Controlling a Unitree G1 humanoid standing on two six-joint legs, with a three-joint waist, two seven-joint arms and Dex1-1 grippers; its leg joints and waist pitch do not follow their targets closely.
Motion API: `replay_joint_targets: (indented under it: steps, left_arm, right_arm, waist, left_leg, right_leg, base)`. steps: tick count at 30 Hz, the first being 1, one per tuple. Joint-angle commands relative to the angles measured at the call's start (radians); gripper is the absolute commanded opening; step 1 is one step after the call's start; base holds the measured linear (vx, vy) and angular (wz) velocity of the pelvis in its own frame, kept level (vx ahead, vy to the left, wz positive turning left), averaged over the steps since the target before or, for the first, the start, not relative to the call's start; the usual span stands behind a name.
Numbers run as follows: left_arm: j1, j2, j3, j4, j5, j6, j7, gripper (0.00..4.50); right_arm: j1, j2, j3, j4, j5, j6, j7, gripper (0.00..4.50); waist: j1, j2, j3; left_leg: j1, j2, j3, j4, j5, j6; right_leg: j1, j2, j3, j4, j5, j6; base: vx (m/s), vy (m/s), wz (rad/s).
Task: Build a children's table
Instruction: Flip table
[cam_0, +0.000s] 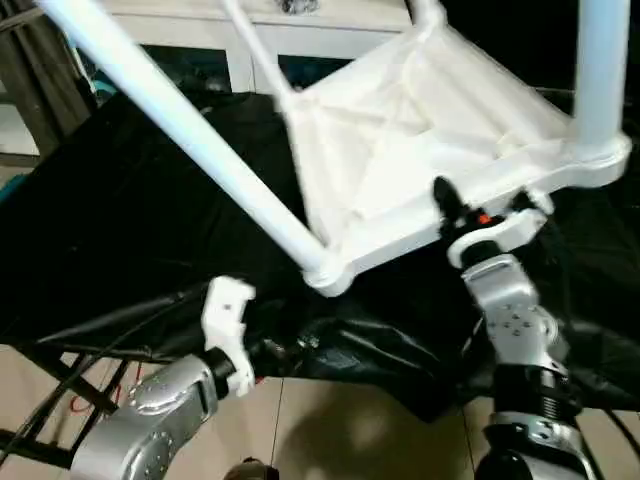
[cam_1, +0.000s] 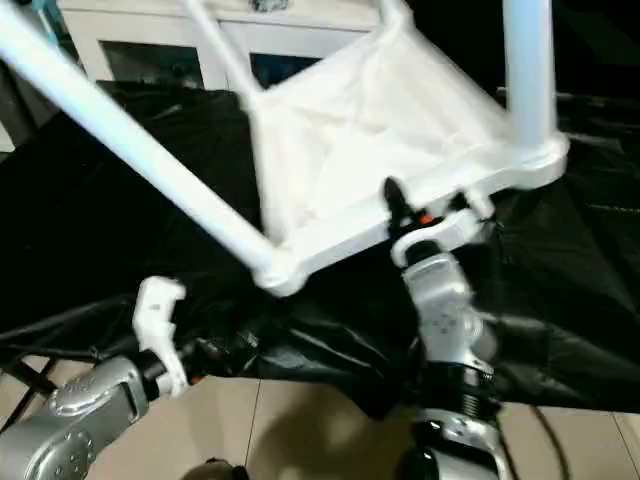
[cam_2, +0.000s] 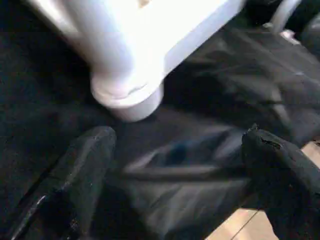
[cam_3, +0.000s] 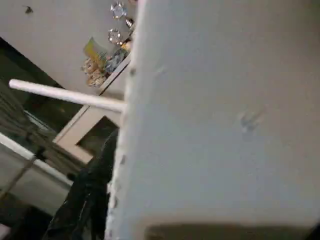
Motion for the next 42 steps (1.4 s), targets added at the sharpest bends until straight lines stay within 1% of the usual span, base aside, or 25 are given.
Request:
replay_joint_targets:
  steps: [1, 3, 5, 6, 9, 11, 13, 14, 17, 18, 19, 20, 21, 24, 25, 27, 31, 32, 33, 35, 36, 37, 38, 41, 42]
  left_arm:
    - [-0.04, 0.003, -0.03, -0.024, 0.054, -0.06, -0.015, 4.5]
    - [-0.057, 0.002, -0.045, -0.043, 0.055, -0.068, -0.022, 4.5]
    - [-0.065, 0.004, -0.058, -0.059, 0.05, -0.068, -0.032, 4.5]
    - [-0.087, 0.0, -0.084, -0.087, 0.049, -0.069, -0.035, 4.5]
    - [-0.096, 0.0, -0.096, -0.092, 0.058, -0.078, -0.03, 4.5]
    - [-0.122, 0.004, -0.103, -0.091, 0.081, -0.098, -0.022, 4.5]
    - [-0.185, 0.022, -0.1, -0.076, 0.138, -0.138, -0.015, 4.5]
    - [-0.191, 0.023, -0.098, -0.074, 0.143, -0.141, -0.013, 4.5]
    - [-0.253, 0.046, -0.086, -0.054, 0.185, -0.155, -0.007, 4.5]
    - [-0.305, 0.079, -0.088, -0.04, 0.219, -0.179, -0.019, 4.5]
    - [-0.317, 0.088, -0.09, -0.036, 0.228, -0.189, -0.025, 4.5]
    - [-0.337, 0.097, -0.089, -0.033, 0.234, -0.195, -0.031, 4.5]
    - [-0.364, 0.107, -0.086, -0.028, 0.236, -0.191, -0.037, 4.5]
    - [-0.428, 0.108, -0.067, -0.004, 0.243, -0.213, -0.038, 4.5]
    - [-0.466, 0.111, -0.063, 0.01, 0.255, -0.233, -0.044, 4.5]
    - [-0.477, 0.114, -0.064, 0.014, 0.262, -0.241, -0.049, 4.5]
    - [-0.559, 0.112, -0.072, 0.033, 0.277, -0.279, -0.059, 4.5]
    - [-0.569, 0.112, -0.074, 0.036, 0.279, -0.282, -0.059, 4.5]
    - [-0.581, 0.113, -0.076, 0.039, 0.284, -0.287, -0.06, 4.5]
    - [-0.622, 0.117, -0.073, 0.046, 0.292, -0.303, -0.068, 4.5]
    - [-0.622, 0.117, -0.073, 0.046, 0.292, -0.303, -0.068, 4.5]
    - [-0.639, 0.118, -0.07, 0.051, 0.297, -0.31, -0.07, 4.5]
    - [-0.673, 0.122, -0.065, 0.066, 0.315, -0.331, -0.065, 4.5]
    - [-0.743, 0.137, -0.06, 0.105, 0.369, -0.393, -0.048, 4.5]
    - [-0.776, 0.142, -0.055, 0.129, 0.401, -0.427, -0.029, 4.5]
  right_arm:
    - [0.0, -0.046, 0.029, -0.089, -0.083, -0.028, -0.031, 2.07]
    - [0.007, -0.06, 0.044, -0.113, -0.102, -0.023, -0.039, 2.07]
    - [0.01, -0.067, 0.054, -0.127, -0.111, -0.019, -0.047, 2.07]
    - [0.015, -0.093, 0.098, -0.148, -0.159, -0.011, -0.047, 2.06]
    - [0.017, -0.103, 0.116, -0.156, -0.179, -0.007, -0.045, 2.06]
    - [0.016, -0.121, 0.146, -0.162, -0.22, -0.003, -0.048, 2.06]
    - [0.005, -0.155, 0.195, -0.169, -0.286, 0.011, -0.063, 2.06]
    - [0.003, -0.157, 0.197, -0.169, -0.29, 0.014, -0.065, 2.06]
    - [-0.017, -0.191, 0.226, -0.159, -0.331, 0.027, -0.078, 2.06]
    - [-0.036, -0.218, 0.251, -0.133, -0.376, 0.018, -0.091, 2.06]
    - [-0.041, -0.222, 0.252, -0.124, -0.385, 0.014, -0.098, 2.06]
    - [-0.05, -0.229, 0.256, -0.112, -0.395, 0.009, -0.103, 2.06]
    - [-0.06, -0.241, 0.264, -0.098, -0.411, 0.001, -0.102, 2.06]
    - [-0.086, -0.248, 0.266, -0.069, -0.431, -0.009, -0.128, 2.04]
    - [-0.102, -0.255, 0.276, -0.053, -0.455, -0.019, -0.142, 2.04]
    - [-0.106, -0.256, 0.28, -0.049, -0.463, -0.022, -0.144, 2.02]
    - [-0.158, -0.256, 0.319, 0.022, -0.523, -0.066, -0.165, 2.01]
    - [-0.167, -0.253, 0.321, 0.035, -0.53, -0.073, -0.169, 2.01]
    - [-0.178, -0.25, 0.328, 0.05, -0.533, -0.082, -0.163, 2.01]
    - [-0.21, -0.241, 0.346, 0.097, -0.549, -0.111, -0.155, 2.01]
    - [-0.21, -0.241, 0.346, 0.097, -0.549, -0.111, -0.155, 2.01]
    - [-0.219, -0.241, 0.351, 0.115, -0.56, -0.123, -0.161, 2.0]
    - [-0.234, -0.243, 0.362, 0.146, -0.576, -0.144, -0.165, 2.0]
    - [-0.261, -0.233, 0.373, 0.21, -0.586, -0.179, -0.16, 2.0]
    - [-0.272, -0.233, 0.387, 0.242, -0.602, -0.194, -0.156, 2.0]
  waist:
    - [-0.01, -0.002, -0.069]
    - [-0.011, -0.005, -0.071]
    - [-0.011, -0.005, -0.072]
    - [-0.012, -0.006, -0.07]
    - [-0.016, -0.006, -0.069]
    - [-0.021, -0.007, -0.067]
    - [-0.025, -0.007, -0.066]
    - [-0.028, -0.012, -0.065]
    - [-0.031, -0.01, -0.065]
    - [-0.032, -0.006, -0.065]
    - [-0.032, -0.007, -0.066]
    - [-0.032, -0.008, -0.063]
    - [-0.03, -0.007, -0.064]
    - [-0.025, -0.008, -0.064]
    - [-0.024, -0.009, -0.065]
    - [-0.02, -0.01, -0.067]
    - [-0.012, -0.01, -0.071]
    - [-0.013, -0.011, -0.073]
    - [-0.01, -0.007, -0.076]
    - [-0.011, -0.009, -0.075]
    - [-0.011, -0.007, -0.075]
    - [-0.01, -0.013, -0.077]
    - [-0.01, -0.013, -0.075]
    - [-0.01, -0.014, -0.072]
    - [-0.01, -0.018, -0.071]
  left_leg:
    - [0.037, 0.055, -0.022, -0.074, -0.073, -0.032]
    - [0.035, 0.053, -0.021, -0.071, -0.054, -0.023]
    - [0.035, 0.053, -0.02, -0.069, -0.049, -0.018]
    - [0.035, 0.053, -0.019, -0.07, -0.059, -0.016]
    - [0.037, 0.053, -0.017, -0.07, -0.083, -0.014]
    - [0.036, 0.054, -0.017, -0.072, -0.102, -0.021]
    - [0.038, 0.054, -0.018, -0.073, -0.121, -0.029]
    - [0.037, 0.054, -0.018, -0.074, -0.126, -0.031]
    - [0.039, 0.053, -0.018, -0.074, -0.144, -0.043]
    - [0.038, 0.052, -0.019, -0.075, -0.154, -0.05]
    - [0.044, 0.051, -0.017, -0.073, -0.17, -0.058]
    - [0.042, 0.052, -0.018, -0.076, -0.179, -0.06]
    - [0.046, 0.053, -0.017, -0.075, -0.193, -0.068]
    - [0.051, 0.054, -0.014, -0.074, -0.214, -0.08]
    - [0.049, 0.053, -0.015, -0.075, -0.215, -0.084]
    - [0.045, 0.054, -0.016, -0.075, -0.195, -0.081]
    - [0.044, 0.052, -0.012, -0.072, -0.176, -0.076]
    - [0.043, 0.051, -0.013, -0.071, -0.167, -0.074]
    - [0.04, 0.053, -0.013, -0.069, -0.144, -0.068]
    - [0.038, 0.052, -0.011, -0.067, -0.132, -0.062]
    - [0.039, 0.052, -0.01, -0.067, -0.145, -0.065]
    - [0.037, 0.052, -0.01, -0.066, -0.142, -0.062]
    - [0.035, 0.052, -0.01, -0.067, -0.147, -0.061]
    - [0.034, 0.052, -0.009, -0.067, -0.182, -0.063]
    - [0.034, 0.052, -0.01, -0.067, -0.193, -0.063]
  right_leg:
    - [0.014, -0.056, 0.027, -0.059, 0.132, -0.109]
    - [0.017, -0.056, 0.027, -0.055, 0.162, -0.109]
    - [0.015, -0.055, 0.026, -0.053, 0.168, -0.114]
    - [0.014, -0.055, 0.026, -0.055, 0.154, -0.118]
    - [0.011, -0.053, 0.029, -0.06, 0.106, -0.123]
    - [0.012, -0.053, 0.029, -0.063, 0.071, -0.124]
    - [0.009, -0.053, 0.029, -0.067, 0.031, -0.121]
    - [0.01, -0.052, 0.029, -0.069, 0.02, -0.119]
    - [0.008, -0.055, 0.03, -0.07, -0.016, -0.121]
    - [0.006, -0.053, 0.029, -0.072, -0.037, -0.119]
    - [0.001, -0.052, 0.03, -0.072, -0.053, -0.118]
    - [0.001, -0.053, 0.03, -0.075, -0.065, -0.119]
    - [-0.002, -0.055, 0.031, -0.075, -0.084, -0.123]
    - [-0.009, -0.055, 0.032, -0.075, -0.084, -0.137]
    - [-0.006, -0.054, 0.031, -0.073, -0.079, -0.14]
    - [-0.002, -0.056, 0.03, -0.069, -0.052, -0.139]
    - [-0.003, -0.057, 0.029, -0.066, -0.025, -0.141]
    - [0.0, -0.056, 0.028, -0.062, -0.015, -0.143]
    - [-0.001, -0.058, 0.027, -0.06, 0.012, -0.146]
    - [-0.001, -0.055, 0.027, -0.058, 0.043, -0.15]
    - [-0.003, -0.055, 0.026, -0.059, 0.031, -0.154]
    - [0.0, -0.056, 0.026, -0.057, 0.043, -0.155]
    - [-0.001, -0.056, 0.026, -0.057, 0.04, -0.156]
    - [-0.005, -0.058, 0.028, -0.063, -0.025, -0.152]
    - [-0.006, -0.059, 0.028, -0.064, -0.046, -0.15]
  base:
    - [0.0, 0.0, 0.0]
    - [0.0, 0.0, 0.0]
    - [0.0, 0.0, 0.0]
    - [0.0, 0.0, 0.0]
    - [0.0, 0.0, 0.0]
    - [0.0, 0.0, 0.0]
    - [0.0, 0.0, 0.0]
    - [0.0, 0.0, 0.0]
    - [0.0, 0.0, 0.0]
    - [0.0, 0.0, 0.0]
    - [0.0, 0.0, 0.0]
    - [0.0, 0.0, 0.0]
    - [0.0, 0.0, 0.0]
    - [0.0, 0.0, 0.0]
    - [0.0, 0.0, 0.0]
    - [0.0, 0.0, 0.0]
    - [0.0, 0.0, 0.0]
    - [0.0, 0.0, 0.0]
    - [0.0, 0.0, 0.0]
    - [0.0, 0.0, 0.0]
    - [0.0, 0.0, 0.0]
    - [0.0, 0.0, 0.0]
    - [0.0, 0.0, 0.0]
    - [0.0, 0.0, 0.0]
    - [0.0, 0.0, 0.0]
